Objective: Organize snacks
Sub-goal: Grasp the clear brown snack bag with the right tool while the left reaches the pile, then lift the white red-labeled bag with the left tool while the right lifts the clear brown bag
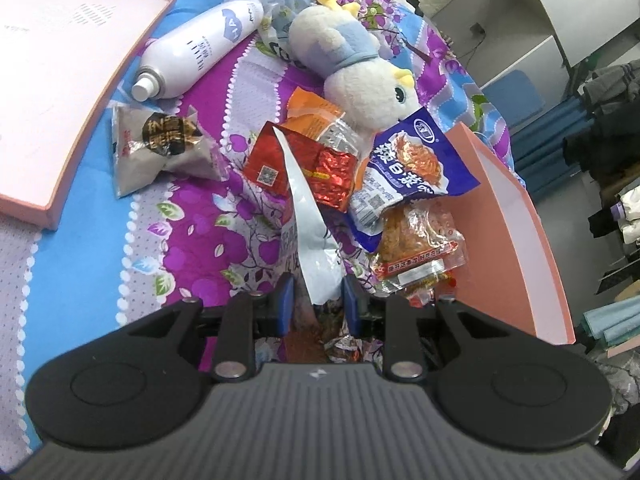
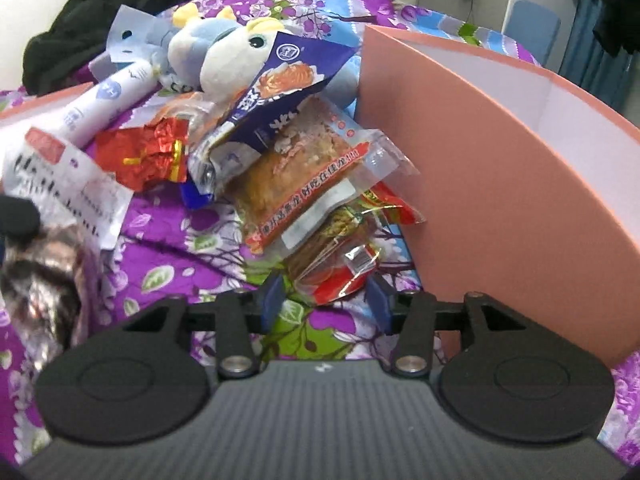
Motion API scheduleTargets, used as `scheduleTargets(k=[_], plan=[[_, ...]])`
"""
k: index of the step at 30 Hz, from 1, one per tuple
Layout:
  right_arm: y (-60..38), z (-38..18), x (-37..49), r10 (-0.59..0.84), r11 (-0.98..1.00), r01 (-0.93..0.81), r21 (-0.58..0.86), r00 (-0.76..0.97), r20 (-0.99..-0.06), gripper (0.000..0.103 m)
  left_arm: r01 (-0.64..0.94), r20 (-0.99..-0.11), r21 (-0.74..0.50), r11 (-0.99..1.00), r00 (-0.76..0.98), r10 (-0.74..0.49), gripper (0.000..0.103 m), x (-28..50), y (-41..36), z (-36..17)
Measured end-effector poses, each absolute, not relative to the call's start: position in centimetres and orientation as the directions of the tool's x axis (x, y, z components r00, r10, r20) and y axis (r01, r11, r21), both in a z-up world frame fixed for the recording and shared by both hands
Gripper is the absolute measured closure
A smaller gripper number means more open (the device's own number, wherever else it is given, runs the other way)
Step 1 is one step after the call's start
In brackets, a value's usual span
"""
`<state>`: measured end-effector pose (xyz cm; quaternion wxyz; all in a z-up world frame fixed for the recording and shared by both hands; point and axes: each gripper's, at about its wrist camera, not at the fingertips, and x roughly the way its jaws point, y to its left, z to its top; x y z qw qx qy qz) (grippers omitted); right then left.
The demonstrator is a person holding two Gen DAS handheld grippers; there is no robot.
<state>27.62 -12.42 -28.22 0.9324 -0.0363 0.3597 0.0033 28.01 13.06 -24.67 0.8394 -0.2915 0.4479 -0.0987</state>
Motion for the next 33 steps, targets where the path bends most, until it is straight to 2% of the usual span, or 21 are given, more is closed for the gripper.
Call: scheduleTargets(k=[1,3,4,17,23,30,33], plan=[[-12.5,-28.3,27.7,-0.016,0.998,-0.033,-0.061,0.742,-0.671,0.054,-0.097,-0.695,-0.578,0.810,0.579,-0.426,0.074,27.9,13.1,-24.7],[-12.6,-28.1,27.8,0.006,0.999,-0.036,-0.031,0.744,-0.668,0.065,-0.101,-0.698,-0.575,0.812,0.578,-0.423,0.074,27.4,13.1,-24.6],[-12.6,-28.0,27.8,0.024,0.999,-0.046,-0.016,0.743,-0.669,0.084,-0.105,-0.700,-0.574,0.812,0.577,-0.421,0.074,27.2,13.2,-24.6],[-13.3,-24.7,23.2,0.144,0.989,-0.097,0.107,0.717,-0.682,0.088,-0.140,-0.716,-0.560,0.816,0.577,-0.393,0.074,22.2,14.3,-22.8],[-13.2,-24.0,19.3,0.199,0.980,-0.134,0.147,0.682,-0.704,0.088,-0.154,-0.717,-0.553,0.819,0.588,-0.374,0.074,19.0,14.6,-22.1],[-14.1,-23.8,16.1,0.302,0.952,-0.153,0.266,0.620,-0.724,0.088,-0.180,-0.739,-0.526,0.831,0.581,-0.342,0.074,16.4,14.9,-22.3],[-13.7,-24.2,15.3,0.319,0.948,-0.187,0.259,0.608,-0.727,0.088,-0.207,-0.756,-0.511,0.834,0.570,-0.322,0.073,16.0,15.1,-23.0]])
